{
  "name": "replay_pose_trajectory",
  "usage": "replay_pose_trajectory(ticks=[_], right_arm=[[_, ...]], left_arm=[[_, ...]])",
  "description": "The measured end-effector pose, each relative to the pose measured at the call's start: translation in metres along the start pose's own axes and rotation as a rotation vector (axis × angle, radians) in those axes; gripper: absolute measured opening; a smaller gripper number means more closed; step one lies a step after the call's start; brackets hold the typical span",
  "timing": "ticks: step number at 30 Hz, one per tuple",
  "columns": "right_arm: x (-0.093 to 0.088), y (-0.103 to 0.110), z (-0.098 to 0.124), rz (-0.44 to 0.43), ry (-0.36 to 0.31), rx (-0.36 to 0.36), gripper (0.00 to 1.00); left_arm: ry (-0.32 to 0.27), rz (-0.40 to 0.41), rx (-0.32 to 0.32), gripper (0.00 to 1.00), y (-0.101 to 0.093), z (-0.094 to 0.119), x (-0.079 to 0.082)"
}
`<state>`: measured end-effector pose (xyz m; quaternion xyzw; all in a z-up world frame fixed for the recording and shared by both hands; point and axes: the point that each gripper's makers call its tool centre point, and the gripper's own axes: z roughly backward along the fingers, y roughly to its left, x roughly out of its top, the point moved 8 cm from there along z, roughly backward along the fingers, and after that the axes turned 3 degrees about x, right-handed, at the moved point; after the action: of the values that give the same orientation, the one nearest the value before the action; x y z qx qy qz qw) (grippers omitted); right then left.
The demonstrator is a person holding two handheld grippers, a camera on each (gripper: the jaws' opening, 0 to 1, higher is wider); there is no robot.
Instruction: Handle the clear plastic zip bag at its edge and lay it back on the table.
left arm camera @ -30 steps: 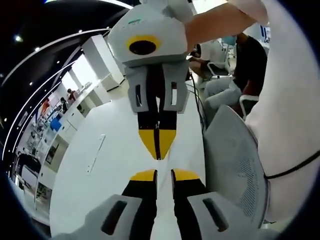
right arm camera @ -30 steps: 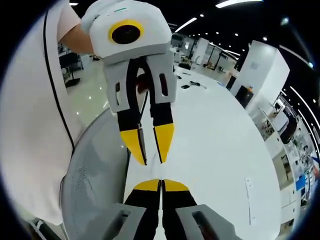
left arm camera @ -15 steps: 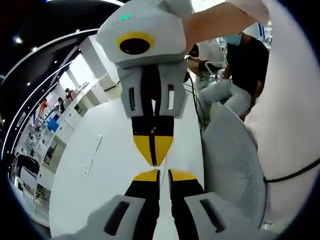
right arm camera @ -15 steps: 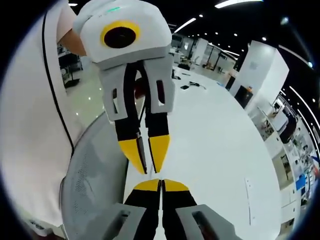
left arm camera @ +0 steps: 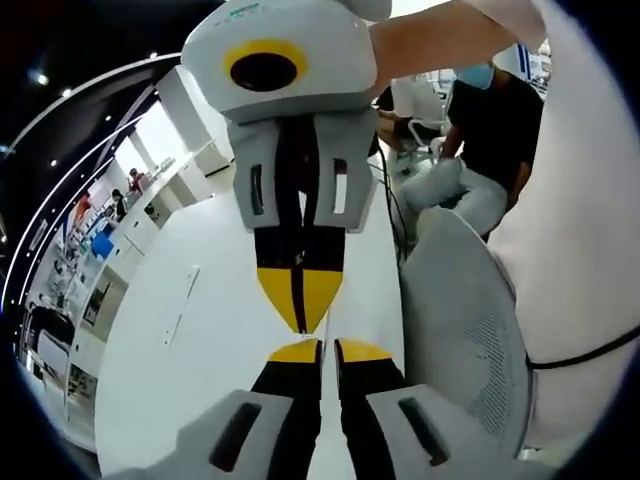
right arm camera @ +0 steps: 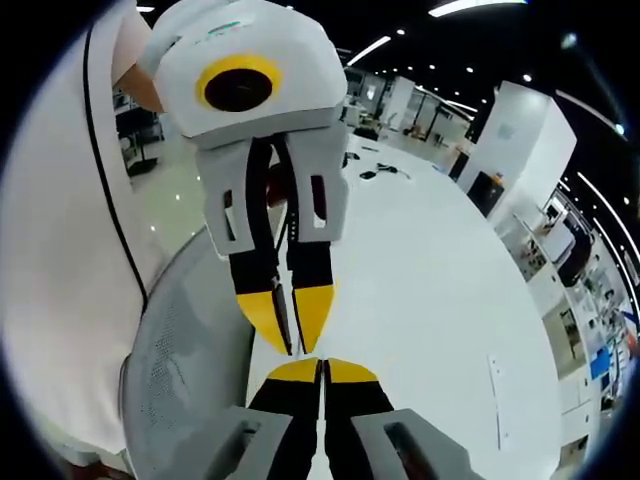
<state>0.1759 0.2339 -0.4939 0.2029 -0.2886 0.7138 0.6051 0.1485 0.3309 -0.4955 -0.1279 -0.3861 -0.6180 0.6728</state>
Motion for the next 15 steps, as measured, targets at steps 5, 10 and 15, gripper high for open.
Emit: replay_pose_trajectory(ticks=[5, 10, 15], right_arm=[[-0.0002, -0.0003, 0.0005, -0.003, 0.001, -0.005, 0.0], [-0.0019, -0.0019, 0.0007, -0.007, 0.002, -0.01, 0.0], [-0.0022, -0.0028, 0.0015, -0.01, 0.004, -0.017, 0.0]], left_arm=[[0.001, 0.001, -0.01, 0.01, -0.0027, 0.0002, 0.0009], [0.002, 0.0, -0.02, 0.0, -0.0059, 0.0, 0.0014], [0.002, 0.004, -0.027, 0.0, -0.0083, 0.0002, 0.0014]])
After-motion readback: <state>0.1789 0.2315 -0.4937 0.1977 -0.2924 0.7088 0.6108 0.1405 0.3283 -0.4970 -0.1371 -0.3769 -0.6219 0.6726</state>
